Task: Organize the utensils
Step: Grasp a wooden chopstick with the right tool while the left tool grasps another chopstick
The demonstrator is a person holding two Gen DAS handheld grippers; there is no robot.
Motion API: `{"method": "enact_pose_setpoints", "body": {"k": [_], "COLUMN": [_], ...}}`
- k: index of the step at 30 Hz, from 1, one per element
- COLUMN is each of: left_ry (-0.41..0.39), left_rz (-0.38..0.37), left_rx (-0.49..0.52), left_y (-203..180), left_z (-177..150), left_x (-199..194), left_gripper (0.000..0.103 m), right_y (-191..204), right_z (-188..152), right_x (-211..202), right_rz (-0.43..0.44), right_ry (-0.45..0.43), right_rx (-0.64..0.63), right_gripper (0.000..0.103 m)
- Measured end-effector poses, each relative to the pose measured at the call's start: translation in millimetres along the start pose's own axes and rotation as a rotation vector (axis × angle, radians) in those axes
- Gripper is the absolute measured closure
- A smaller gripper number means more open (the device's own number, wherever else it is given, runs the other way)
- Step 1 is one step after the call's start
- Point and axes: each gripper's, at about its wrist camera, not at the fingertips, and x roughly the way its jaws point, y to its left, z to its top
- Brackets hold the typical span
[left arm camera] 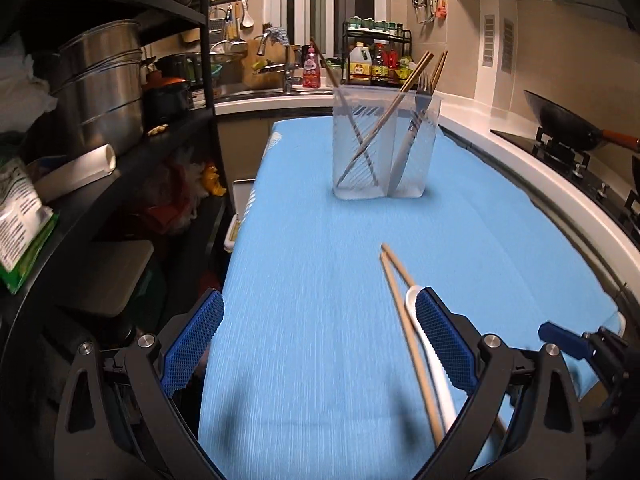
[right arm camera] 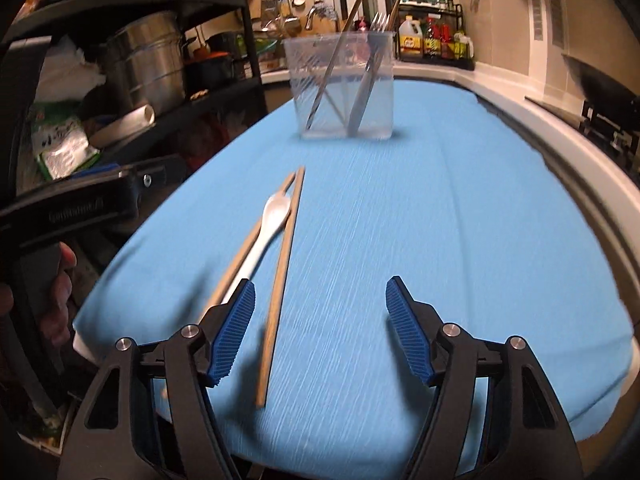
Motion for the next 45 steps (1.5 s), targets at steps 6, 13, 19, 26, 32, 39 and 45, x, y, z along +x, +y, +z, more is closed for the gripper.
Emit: {"method": "enact_pose_setpoints", "body": {"k": [6,13,19,26,32,39,45], "left_ry": [0.042,0.057,0.041,0.031,0.065,0.060,-0.029], "left_rz": [0.016,0.032,0.033,0.006,0.025,0.067,0.002], "left_rx": [-0.031,0.003,0.005,0.040,0.051,0.042,0.003], "left_y": [1.6,-12.3,-20.2,-38.6,-43.0,-37.4,-39.1], "left_z": [-32.1,-56.0,-65.2,-68.9,-75.3,-77.1,-88.3], "left_x": [-2.4,-6.4,-14.2,-17.6,-8.6,-6.5,-8.6], "left_gripper": [0.009,0.009,0.009,0.009,0.009,0.008,0.021], "right_y": [8.3,17.1,-8.4,-31.9,-31.8,-30.0,-33.2], "right_z": [-19.9,-33.7,-29.4,-30.7,-31.5,-33.5,-43.9], "right_x": [0.9,-4.6,-9.0,-14.4,-14.7,-14.3,-15.8], "right_rz": [-0.013,0.020,-0.055,-0.098,-0.089,-0.092,-0.078], "right_ry": [-0.056,-0.159,-0.153,-0.154,-0.159,-0.174,-0.244], "right_rx": [-0.063,-0.168,-0.088,-0.035,-0.032,-0.033,-0.030], "right_gripper": [0.042,0.097,0.097,0.097,0.097,0.096,0.095]}}
